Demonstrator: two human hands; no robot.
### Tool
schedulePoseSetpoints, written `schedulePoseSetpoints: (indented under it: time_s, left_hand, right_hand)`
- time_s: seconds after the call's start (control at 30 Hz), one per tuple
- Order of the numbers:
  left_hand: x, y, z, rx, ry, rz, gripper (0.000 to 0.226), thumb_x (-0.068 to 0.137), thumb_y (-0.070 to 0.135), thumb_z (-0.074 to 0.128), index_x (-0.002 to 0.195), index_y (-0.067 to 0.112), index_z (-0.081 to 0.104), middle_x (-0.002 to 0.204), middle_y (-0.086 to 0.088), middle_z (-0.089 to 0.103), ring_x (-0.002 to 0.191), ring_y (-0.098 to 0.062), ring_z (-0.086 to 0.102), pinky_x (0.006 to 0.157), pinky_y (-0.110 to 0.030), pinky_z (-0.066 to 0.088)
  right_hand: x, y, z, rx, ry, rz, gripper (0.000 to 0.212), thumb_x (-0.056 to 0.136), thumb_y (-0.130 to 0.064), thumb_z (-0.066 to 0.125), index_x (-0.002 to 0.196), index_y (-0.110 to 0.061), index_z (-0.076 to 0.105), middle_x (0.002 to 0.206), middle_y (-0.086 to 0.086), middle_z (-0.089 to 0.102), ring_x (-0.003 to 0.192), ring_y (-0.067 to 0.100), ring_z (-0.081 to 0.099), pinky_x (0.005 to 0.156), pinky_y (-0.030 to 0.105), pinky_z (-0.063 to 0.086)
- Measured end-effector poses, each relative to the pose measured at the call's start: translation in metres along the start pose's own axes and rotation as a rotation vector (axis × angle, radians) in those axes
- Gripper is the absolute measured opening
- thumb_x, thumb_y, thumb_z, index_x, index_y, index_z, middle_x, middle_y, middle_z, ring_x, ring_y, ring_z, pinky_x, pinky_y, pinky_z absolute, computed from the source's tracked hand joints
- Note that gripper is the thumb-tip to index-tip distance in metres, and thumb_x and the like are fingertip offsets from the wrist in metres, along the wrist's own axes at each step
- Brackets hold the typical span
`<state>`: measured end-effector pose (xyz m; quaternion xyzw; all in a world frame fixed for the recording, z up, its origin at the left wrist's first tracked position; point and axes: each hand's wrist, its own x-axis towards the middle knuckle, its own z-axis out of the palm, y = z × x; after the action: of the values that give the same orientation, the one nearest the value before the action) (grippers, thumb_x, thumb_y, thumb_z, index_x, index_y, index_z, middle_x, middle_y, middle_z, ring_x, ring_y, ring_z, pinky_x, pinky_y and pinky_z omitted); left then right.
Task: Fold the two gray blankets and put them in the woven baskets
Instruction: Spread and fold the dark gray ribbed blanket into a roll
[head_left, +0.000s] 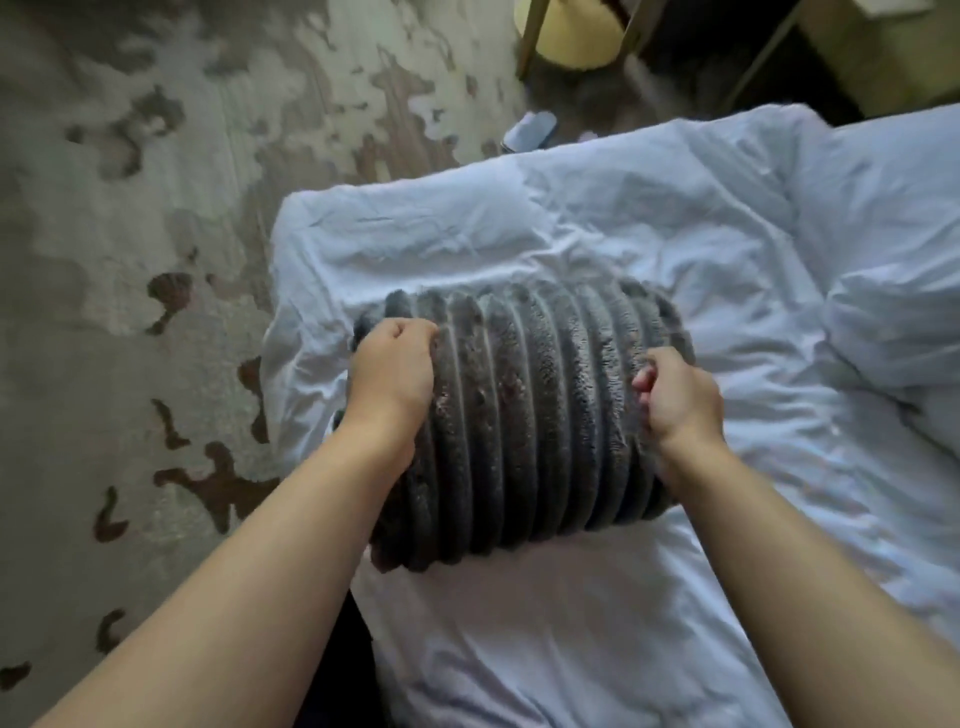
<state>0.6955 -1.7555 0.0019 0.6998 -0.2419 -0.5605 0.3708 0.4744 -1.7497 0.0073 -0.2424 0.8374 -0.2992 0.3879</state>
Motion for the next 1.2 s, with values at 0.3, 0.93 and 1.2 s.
schedulePoseSetpoints:
  time_s: [0.3,0.93,1.2]
  left_hand:
    - [0.041,-0.029,0.026,0.143,-0.317,-0.502,0.058,0.086,0.068,0.046,0.069,0.015,0.059,0.035,0.009,0.048,0.025,-0.003,0.035,0.032,-0.007,0.025]
    - [0.154,-0.115,0.089,0.283,-0.124,-0.452,0.066,0.091,0.061,0.042,0.050,0.009,0.052,0.028,0.002,0.043,0.019,-0.011,0.034,0.029,-0.009,0.023]
    - [0.158,-0.093,0.083,0.359,-0.196,-0.510,0.064,0.091,0.063,0.039,0.050,0.015,0.050,0.029,0.006,0.040,0.020,-0.009,0.030,0.030,-0.008,0.020]
  right_hand:
    - [0.004,0.024,0.054,-0.155,-0.446,0.358,0.057,0.076,-0.066,0.063,0.049,-0.019,0.049,0.037,-0.005,0.042,0.028,0.009,0.032,0.035,0.011,0.026]
    - [0.095,0.075,0.160,-0.995,-0.549,-0.094,0.032,0.098,-0.008,0.037,0.113,0.002,0.064,0.111,0.020,0.068,0.102,0.031,0.065,0.079,0.033,0.050]
    - [0.108,0.055,0.145,-0.479,-0.611,0.371,0.057,0.090,-0.028,0.055,0.036,-0.013,0.046,0.029,-0.003,0.042,0.025,0.010,0.036,0.034,0.015,0.025]
